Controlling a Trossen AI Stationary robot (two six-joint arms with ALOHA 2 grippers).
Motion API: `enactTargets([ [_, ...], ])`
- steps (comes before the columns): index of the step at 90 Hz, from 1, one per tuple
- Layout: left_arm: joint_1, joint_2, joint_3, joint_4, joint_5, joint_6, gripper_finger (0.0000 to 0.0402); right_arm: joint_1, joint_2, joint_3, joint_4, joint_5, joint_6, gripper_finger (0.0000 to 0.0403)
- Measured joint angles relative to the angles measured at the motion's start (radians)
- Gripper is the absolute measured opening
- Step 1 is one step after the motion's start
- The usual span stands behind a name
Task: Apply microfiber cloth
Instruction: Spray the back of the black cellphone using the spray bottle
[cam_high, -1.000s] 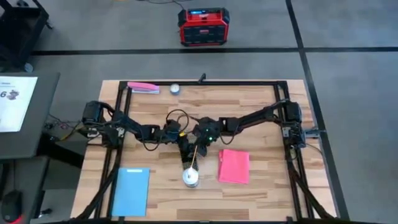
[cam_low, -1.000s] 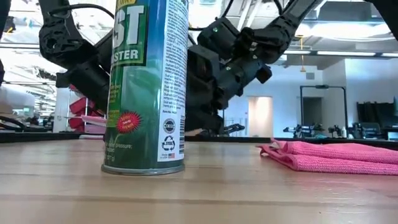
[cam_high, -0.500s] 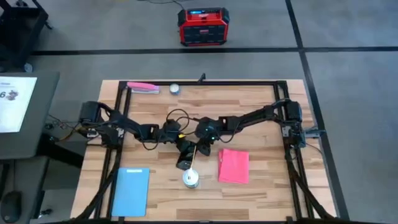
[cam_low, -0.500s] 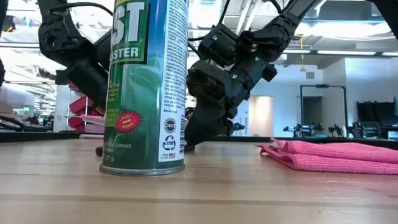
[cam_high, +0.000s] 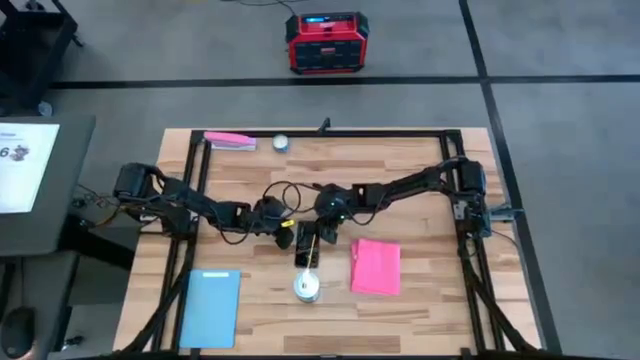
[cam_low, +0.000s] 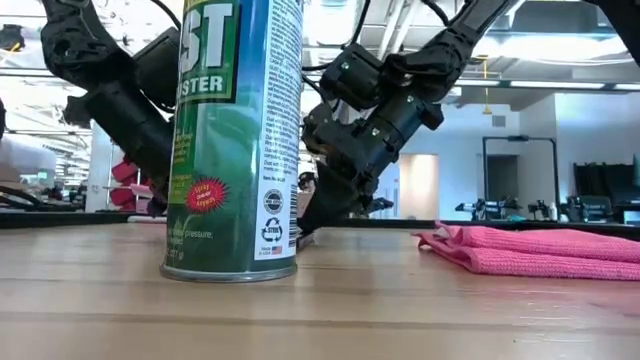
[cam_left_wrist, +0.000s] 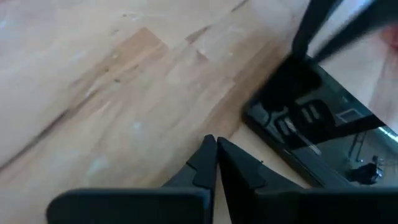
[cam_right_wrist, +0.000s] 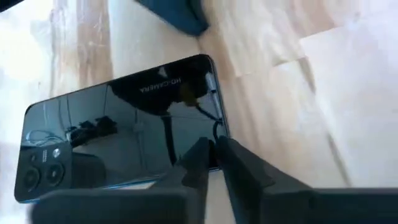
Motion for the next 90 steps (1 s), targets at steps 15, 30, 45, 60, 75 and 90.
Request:
enactTargets([
  [15, -0.006, -0.001, 0.002, -0.009, 0.006, -0.022, 0.0, -0.025, 0.0, 0.0, -0.007, 0.044, -0.019, 0.0002],
  [30, -0.019, -0.002, 0.004, -0.021, 0.005, -0.038, 0.0, -0.035, -0.023, -0.003, -0.04, 0.048, -0.021, 0.0],
  [45, -0.02, -0.001, 0.004, -0.026, 0.006, -0.053, 0.0, -0.025, -0.104, -0.005, -0.095, 0.073, -0.024, 0.0],
  [60, -0.02, -0.001, 0.004, -0.027, 0.006, -0.08, 0.0, -0.005, -0.149, -0.003, -0.2, 0.076, -0.015, 0.0],
  [75, -0.02, 0.0, 0.005, -0.034, 0.004, -0.103, 0.0, 0.036, -0.11, -0.004, -0.288, 0.072, 0.027, 0.0],
  [90, -0.008, -0.001, 0.006, -0.093, 0.004, -0.15, 0.0, 0.067, -0.076, -0.009, -0.237, 0.069, 0.062, 0.0],
])
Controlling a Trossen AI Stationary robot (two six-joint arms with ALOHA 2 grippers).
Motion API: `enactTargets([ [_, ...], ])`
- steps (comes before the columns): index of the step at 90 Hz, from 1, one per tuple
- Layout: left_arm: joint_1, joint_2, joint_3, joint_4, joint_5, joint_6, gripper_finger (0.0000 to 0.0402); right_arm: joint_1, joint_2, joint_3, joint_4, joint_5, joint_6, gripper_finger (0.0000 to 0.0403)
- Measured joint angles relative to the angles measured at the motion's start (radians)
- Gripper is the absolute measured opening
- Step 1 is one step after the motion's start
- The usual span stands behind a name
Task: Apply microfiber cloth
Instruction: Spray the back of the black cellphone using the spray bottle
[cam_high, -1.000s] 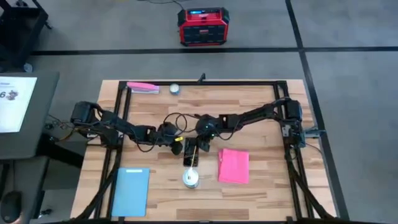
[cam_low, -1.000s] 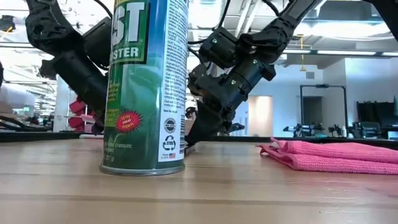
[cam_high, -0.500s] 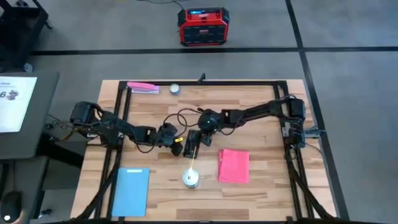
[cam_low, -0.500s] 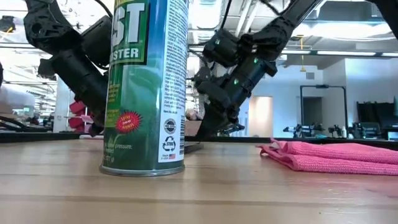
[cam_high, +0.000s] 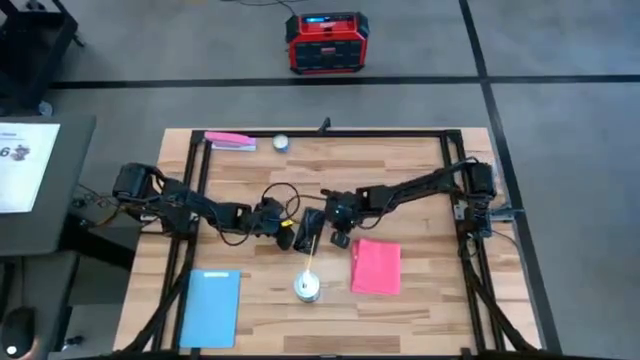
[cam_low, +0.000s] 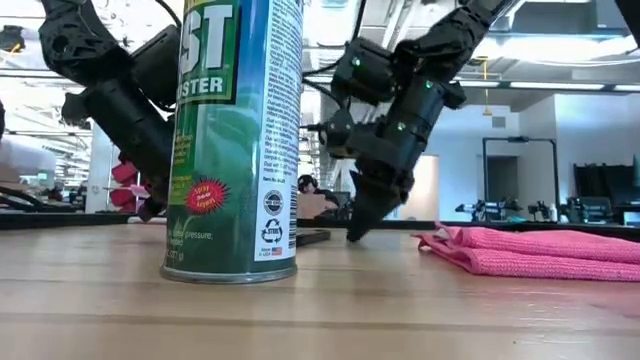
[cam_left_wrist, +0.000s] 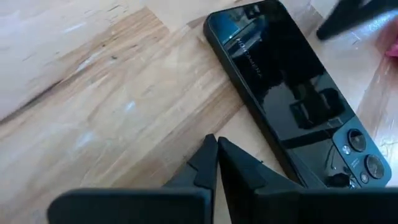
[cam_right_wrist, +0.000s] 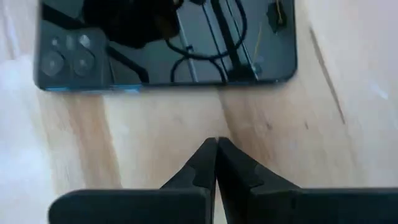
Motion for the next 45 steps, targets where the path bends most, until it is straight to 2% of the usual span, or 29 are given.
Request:
enactTargets([
  [17, 0.017, 0.031, -0.001, 0.012, 0.007, -0.019, 0.0, 0.0, 0.03, 0.001, 0.058, -0.011, 0.027, 0.0],
  [35, 0.02, 0.161, 0.001, 0.225, -0.004, -0.025, 0.0, -0.011, 0.043, 0.001, 0.097, -0.017, 0.028, 0.0],
  [45, 0.021, 0.189, 0.002, 0.29, -0.011, 0.014, 0.0, -0.023, 0.045, 0.001, 0.108, -0.024, 0.021, 0.0],
])
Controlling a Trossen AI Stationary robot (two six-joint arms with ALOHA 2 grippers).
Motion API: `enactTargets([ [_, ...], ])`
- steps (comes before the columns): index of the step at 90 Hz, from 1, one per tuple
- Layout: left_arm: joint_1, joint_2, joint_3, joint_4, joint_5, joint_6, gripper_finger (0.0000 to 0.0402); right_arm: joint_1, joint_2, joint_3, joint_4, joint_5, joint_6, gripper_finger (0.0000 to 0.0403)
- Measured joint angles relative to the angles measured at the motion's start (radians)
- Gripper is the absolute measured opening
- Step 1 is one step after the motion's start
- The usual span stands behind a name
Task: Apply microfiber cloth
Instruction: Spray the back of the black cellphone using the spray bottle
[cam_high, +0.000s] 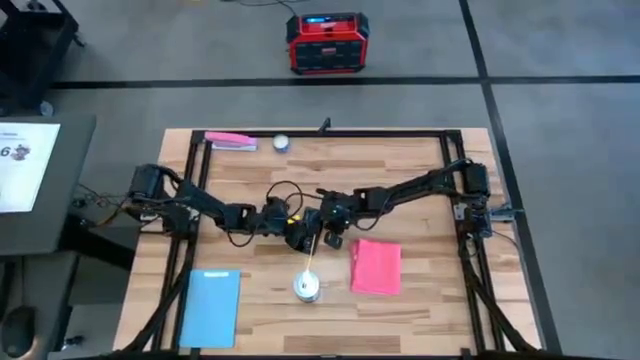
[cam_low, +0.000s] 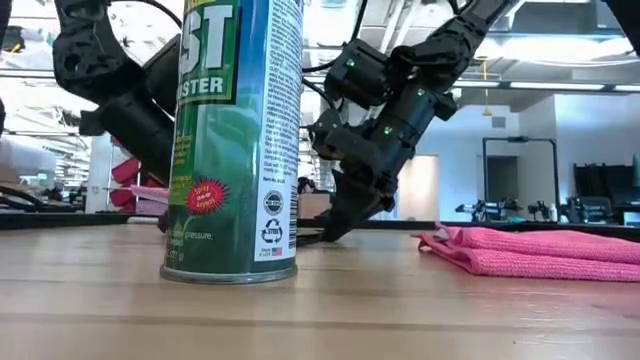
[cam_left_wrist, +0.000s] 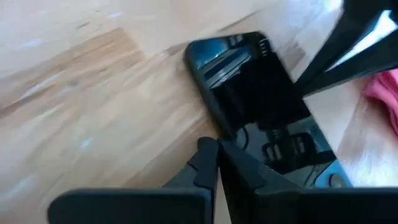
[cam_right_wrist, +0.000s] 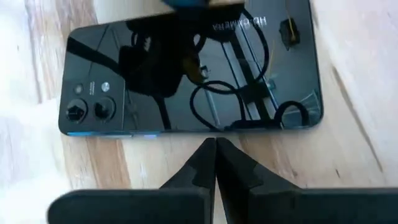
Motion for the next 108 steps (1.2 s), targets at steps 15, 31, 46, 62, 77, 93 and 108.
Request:
enactTargets([
  [15, 0.002, -0.003, 0.003, -0.004, 0.019, -0.005, 0.0, -0.007, 0.0, -0.002, 0.003, -0.01, -0.025, 0.0],
  [31, 0.009, -0.009, 0.002, 0.001, 0.035, -0.008, 0.0002, -0.006, 0.0, -0.002, 0.002, -0.01, -0.033, 0.0],
  [46, 0.038, -0.014, 0.002, 0.011, 0.116, -0.032, 0.0034, -0.006, 0.0, -0.002, -0.008, -0.009, -0.049, 0.0],
  [62, 0.074, -0.018, 0.002, 0.018, 0.205, -0.064, 0.0073, -0.006, -0.001, -0.001, -0.028, -0.007, -0.07, 0.0],
  [77, 0.105, -0.019, 0.002, 0.051, 0.298, -0.078, 0.0094, -0.007, -0.003, -0.011, -0.03, -0.005, -0.073, 0.0],
  [93, 0.123, -0.019, -0.001, 0.168, 0.4, -0.095, 0.0098, -0.009, -0.004, -0.033, -0.006, -0.005, -0.073, 0.0],
  [108, 0.126, -0.004, 0.001, 0.233, 0.497, -0.12, 0.0098, -0.009, -0.006, -0.052, 0.039, -0.001, -0.073, 0.0],
])
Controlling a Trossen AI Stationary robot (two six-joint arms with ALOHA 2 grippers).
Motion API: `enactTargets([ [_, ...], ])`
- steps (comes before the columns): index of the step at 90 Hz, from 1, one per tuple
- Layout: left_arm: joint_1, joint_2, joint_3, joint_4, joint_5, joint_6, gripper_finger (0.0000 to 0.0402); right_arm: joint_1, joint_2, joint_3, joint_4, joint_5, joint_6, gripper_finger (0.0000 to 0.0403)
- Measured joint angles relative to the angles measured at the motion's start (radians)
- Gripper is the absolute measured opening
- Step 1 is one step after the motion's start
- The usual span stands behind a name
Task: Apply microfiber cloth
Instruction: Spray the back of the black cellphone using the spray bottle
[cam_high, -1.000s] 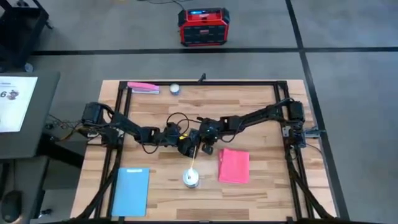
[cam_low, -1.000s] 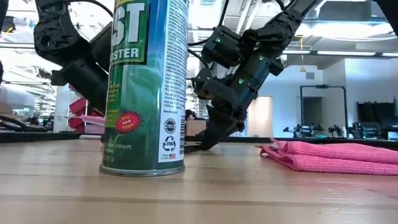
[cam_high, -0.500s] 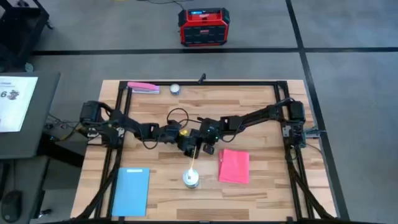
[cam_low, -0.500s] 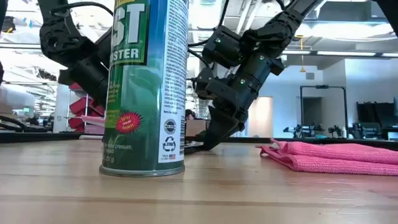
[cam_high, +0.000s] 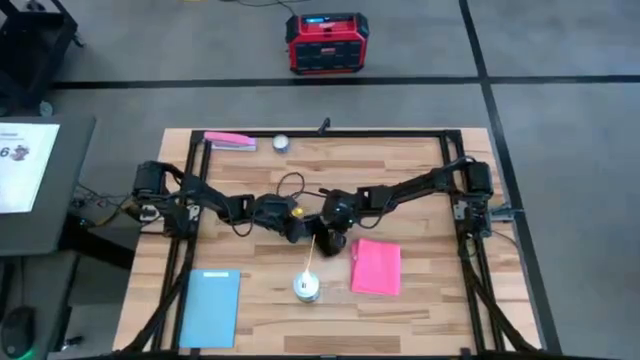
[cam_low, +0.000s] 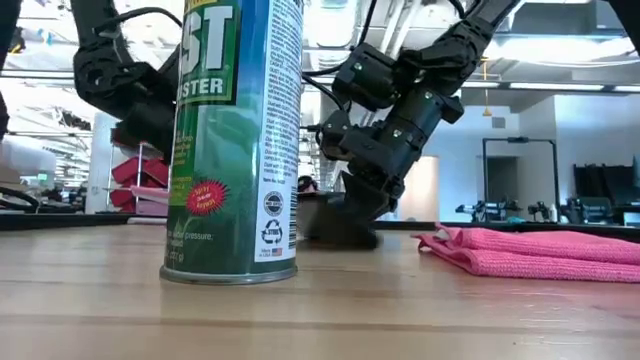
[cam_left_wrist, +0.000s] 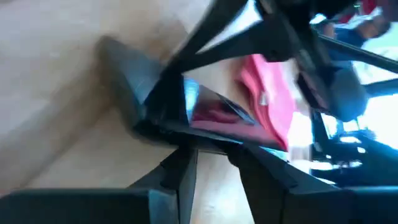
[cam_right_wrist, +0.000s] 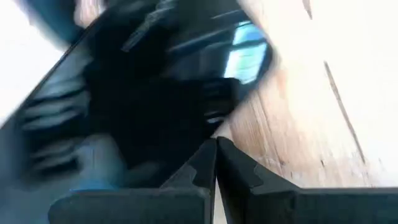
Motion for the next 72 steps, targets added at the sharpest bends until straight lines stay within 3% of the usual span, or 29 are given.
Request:
enactTargets([
  [48, -0.004, -0.005, -0.003, -0.061, -0.073, 0.064, 0.0098, 0.0, 0.001, -0.003, 0.006, 0.001, 0.003, 0.0],
  [72, -0.002, -0.004, -0.007, 0.037, -0.112, -0.033, 0.0101, -0.001, 0.002, -0.004, 0.028, 0.004, 0.028, 0.0],
])
